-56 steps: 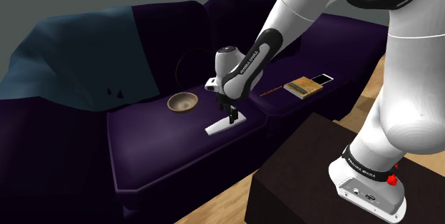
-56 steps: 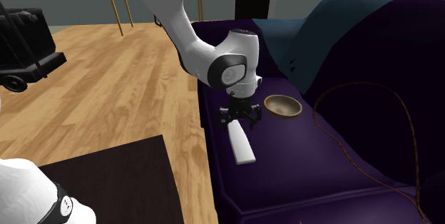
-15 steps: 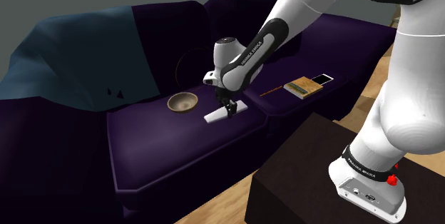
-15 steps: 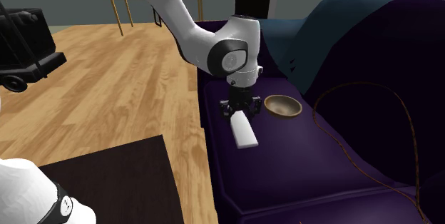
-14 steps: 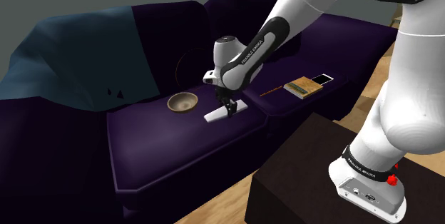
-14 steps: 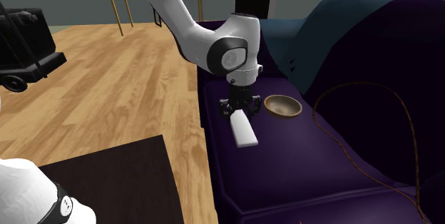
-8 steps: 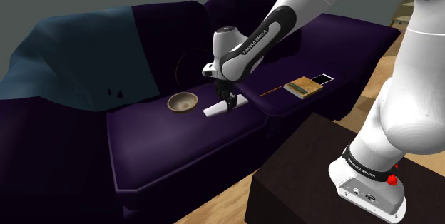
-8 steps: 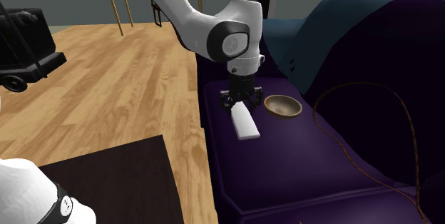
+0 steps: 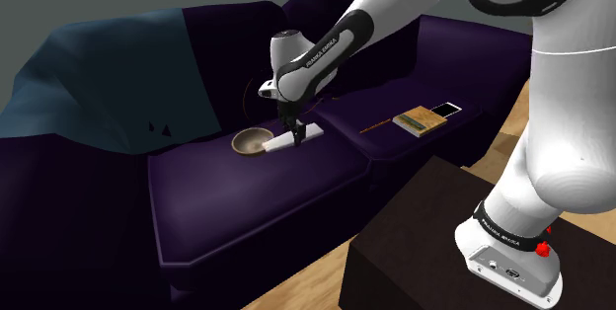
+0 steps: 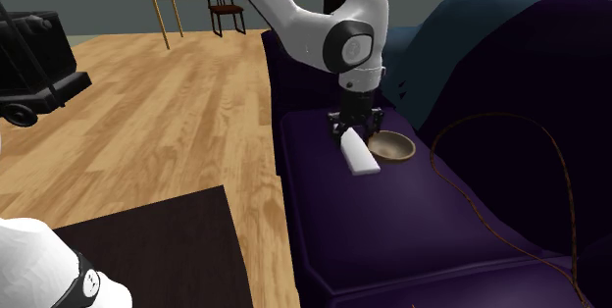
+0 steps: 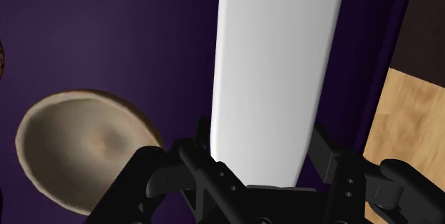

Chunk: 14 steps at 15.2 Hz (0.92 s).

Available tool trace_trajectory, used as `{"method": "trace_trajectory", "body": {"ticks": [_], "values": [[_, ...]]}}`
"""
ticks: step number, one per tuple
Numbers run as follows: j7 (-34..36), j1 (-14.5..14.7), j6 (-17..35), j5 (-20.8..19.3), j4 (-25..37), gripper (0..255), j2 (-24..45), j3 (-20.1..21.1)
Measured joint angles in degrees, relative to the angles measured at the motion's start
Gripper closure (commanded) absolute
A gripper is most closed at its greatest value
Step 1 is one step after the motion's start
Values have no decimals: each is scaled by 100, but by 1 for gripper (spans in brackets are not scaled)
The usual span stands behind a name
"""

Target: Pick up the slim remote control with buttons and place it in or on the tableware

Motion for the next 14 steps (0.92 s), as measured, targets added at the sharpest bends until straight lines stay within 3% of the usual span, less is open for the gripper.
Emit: {"method": "trace_trajectory", "body": {"ticks": [6,11,14], "values": [[28,55,-821,-12,2002,255,1181,2],[24,105,-1796,-15,4345,255,2550,-4],[9,139,-2564,-12,6125,255,3561,-10]]}}
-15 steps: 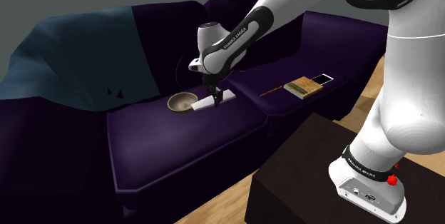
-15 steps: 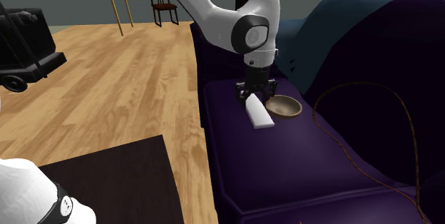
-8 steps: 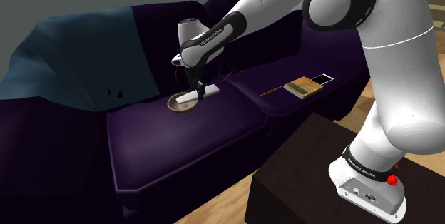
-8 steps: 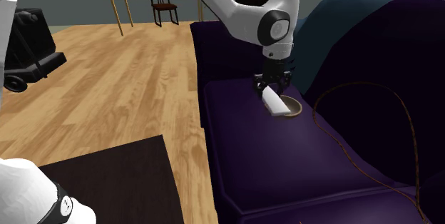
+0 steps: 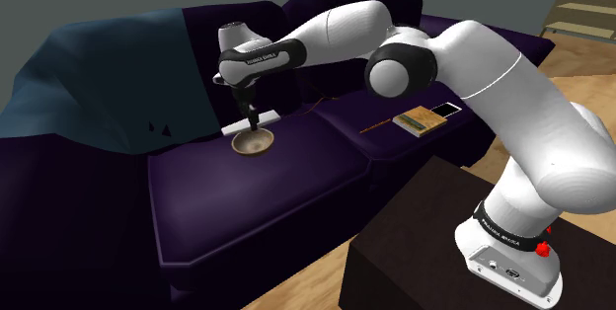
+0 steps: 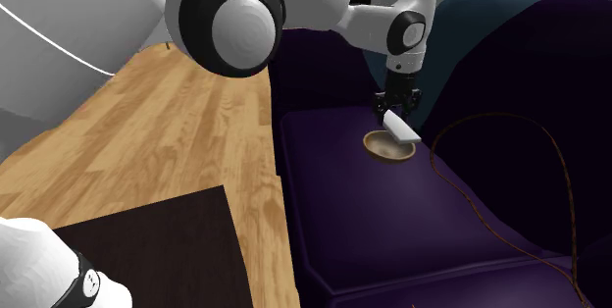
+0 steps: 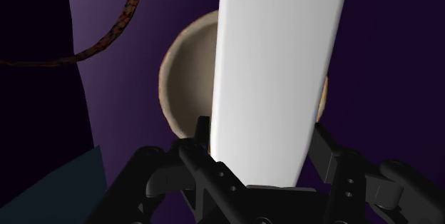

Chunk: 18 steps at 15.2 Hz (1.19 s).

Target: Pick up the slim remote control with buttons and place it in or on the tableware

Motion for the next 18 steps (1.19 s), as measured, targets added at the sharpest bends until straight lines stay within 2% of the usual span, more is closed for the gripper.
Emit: {"method": "trace_trajectory", "body": {"ticks": [1,4,12,18], "values": [[-11,-3,-86,0,270,255,184,-3],[-17,-5,-50,0,456,255,410,-5],[-9,-1,288,-5,495,255,787,-10],[-8,0,329,-6,539,255,868,-11]]}}
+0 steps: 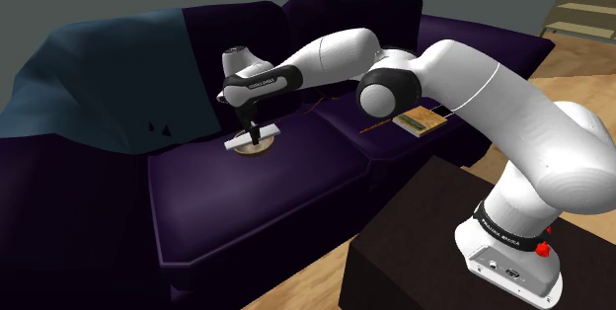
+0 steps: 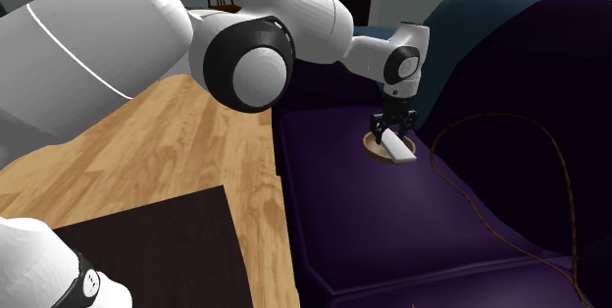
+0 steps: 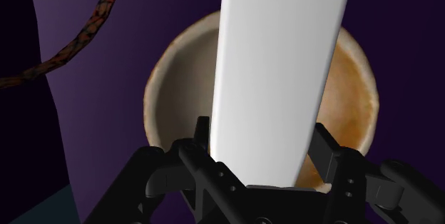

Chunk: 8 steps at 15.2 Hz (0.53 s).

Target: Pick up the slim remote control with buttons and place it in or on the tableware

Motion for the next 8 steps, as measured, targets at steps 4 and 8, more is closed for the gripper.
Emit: {"method": "trace_trajectory", "body": {"ticks": [4,8], "values": [[0,0,2,0,-2,0,-1,0],[0,0,3,0,-2,0,-1,0]]}}
